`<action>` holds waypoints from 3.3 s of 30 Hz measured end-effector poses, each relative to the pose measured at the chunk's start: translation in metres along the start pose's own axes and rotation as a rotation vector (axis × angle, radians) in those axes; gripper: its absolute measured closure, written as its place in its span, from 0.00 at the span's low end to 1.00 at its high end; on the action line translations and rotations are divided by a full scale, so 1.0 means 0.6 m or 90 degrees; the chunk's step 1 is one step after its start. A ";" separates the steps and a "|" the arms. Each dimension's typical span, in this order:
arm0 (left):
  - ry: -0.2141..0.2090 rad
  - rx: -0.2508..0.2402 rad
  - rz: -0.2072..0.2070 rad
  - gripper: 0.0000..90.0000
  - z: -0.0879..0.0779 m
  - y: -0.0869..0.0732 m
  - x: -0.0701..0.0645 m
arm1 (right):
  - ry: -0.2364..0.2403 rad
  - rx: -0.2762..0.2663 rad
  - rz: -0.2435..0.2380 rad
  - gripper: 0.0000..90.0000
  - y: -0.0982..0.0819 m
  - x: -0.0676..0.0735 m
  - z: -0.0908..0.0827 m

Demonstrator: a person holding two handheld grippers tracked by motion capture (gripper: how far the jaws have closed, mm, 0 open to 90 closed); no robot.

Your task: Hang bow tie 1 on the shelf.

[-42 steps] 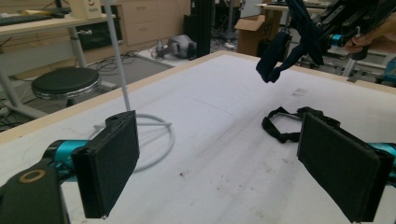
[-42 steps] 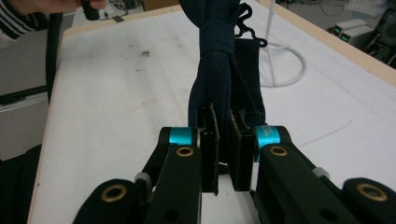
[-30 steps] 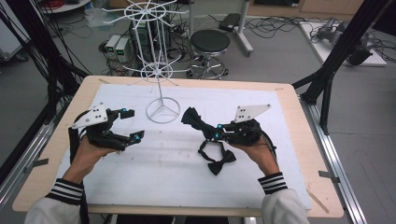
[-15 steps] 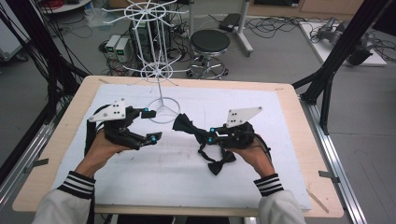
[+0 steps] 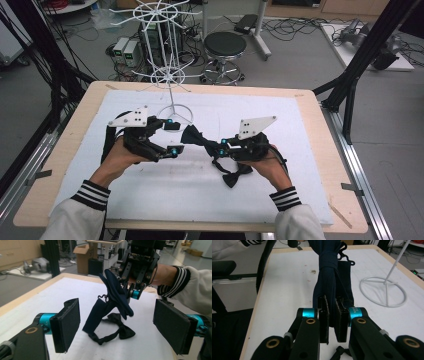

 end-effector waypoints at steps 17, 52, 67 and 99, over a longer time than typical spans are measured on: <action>-0.053 0.010 -0.018 0.55 0.021 0.004 -0.013 | -0.005 0.009 -0.030 0.94 0.001 0.009 0.004; -0.024 0.029 -0.031 0.91 0.012 0.005 -0.012 | -0.088 -0.053 -0.006 0.04 0.010 -0.007 0.000; 0.008 0.018 -0.036 0.91 -0.010 0.011 0.003 | -0.119 -0.097 0.045 0.02 -0.009 -0.016 -0.037; 0.145 0.001 -0.059 0.91 -0.105 0.040 0.076 | -0.186 -0.192 0.097 0.02 -0.047 -0.023 -0.116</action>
Point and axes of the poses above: each handheld gripper's, and its own axes: z roughly forward along the jaws, y roughly out of its top, x roughly to its left, the point moved 10 cm from there along z, roughly forward along the jaws, and after that the axes turned 9 degrees about z, right-handed, at the moved point
